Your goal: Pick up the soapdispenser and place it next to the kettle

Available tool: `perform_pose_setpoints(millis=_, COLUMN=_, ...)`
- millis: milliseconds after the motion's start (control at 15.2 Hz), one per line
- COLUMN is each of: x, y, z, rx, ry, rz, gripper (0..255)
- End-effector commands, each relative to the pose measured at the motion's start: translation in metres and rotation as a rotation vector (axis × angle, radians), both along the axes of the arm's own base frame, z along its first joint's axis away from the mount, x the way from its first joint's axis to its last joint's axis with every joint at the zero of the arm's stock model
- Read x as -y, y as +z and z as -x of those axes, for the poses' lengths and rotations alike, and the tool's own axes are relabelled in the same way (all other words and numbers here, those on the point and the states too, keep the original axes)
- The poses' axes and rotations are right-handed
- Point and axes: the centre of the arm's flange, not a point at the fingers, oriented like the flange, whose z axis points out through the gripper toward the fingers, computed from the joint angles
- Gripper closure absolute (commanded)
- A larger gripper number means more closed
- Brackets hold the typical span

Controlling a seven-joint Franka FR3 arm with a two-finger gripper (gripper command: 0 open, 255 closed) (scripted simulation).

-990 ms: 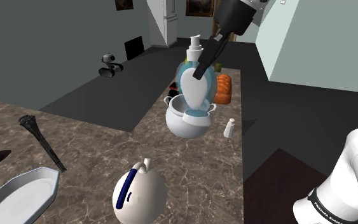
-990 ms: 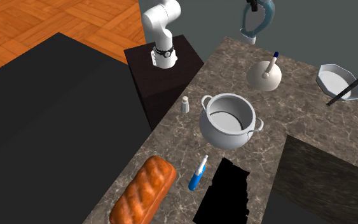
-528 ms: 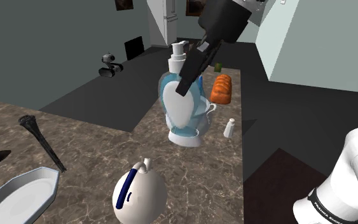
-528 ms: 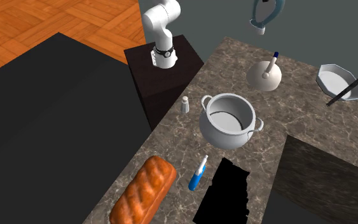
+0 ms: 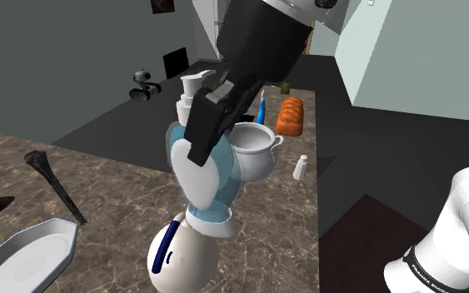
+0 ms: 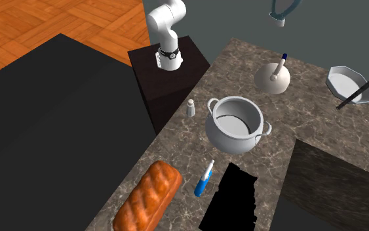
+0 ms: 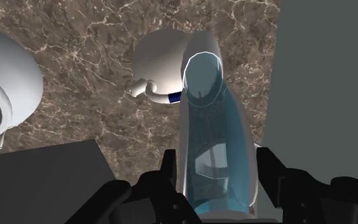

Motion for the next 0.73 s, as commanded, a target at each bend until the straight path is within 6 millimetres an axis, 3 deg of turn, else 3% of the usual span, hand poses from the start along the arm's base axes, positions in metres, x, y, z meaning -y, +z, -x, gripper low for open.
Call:
perform_pose_setpoints(millis=0, x=-0.025, y=0.001, z=0.013, rx=0.000, ry=-0.001, rz=-0.002, gripper=255)
perform_pose_setpoints(millis=528, x=-0.124, y=0.001, z=0.059, rx=0.000, ry=-0.001, rz=-0.002, gripper=255)
perform_pose_setpoints(millis=660, x=-0.124, y=-0.009, z=0.059, rx=0.000, ry=-0.001, rz=-0.002, gripper=255)
